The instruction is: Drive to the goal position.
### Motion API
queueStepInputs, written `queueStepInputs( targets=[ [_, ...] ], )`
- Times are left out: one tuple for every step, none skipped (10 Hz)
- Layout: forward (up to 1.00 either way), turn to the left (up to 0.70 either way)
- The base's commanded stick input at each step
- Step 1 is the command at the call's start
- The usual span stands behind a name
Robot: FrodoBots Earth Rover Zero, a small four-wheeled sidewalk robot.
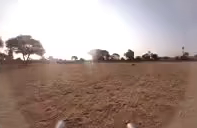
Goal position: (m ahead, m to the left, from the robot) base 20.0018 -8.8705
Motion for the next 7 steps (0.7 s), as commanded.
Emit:
queueStepInputs(
  targets=[
    [0.7,0.0],
    [0.7,0.0],
    [0.7,0.0],
    [0.7,0.0],
    [0.7,0.0],
    [0.7,0.0],
    [0.7,0.0]
  ],
)
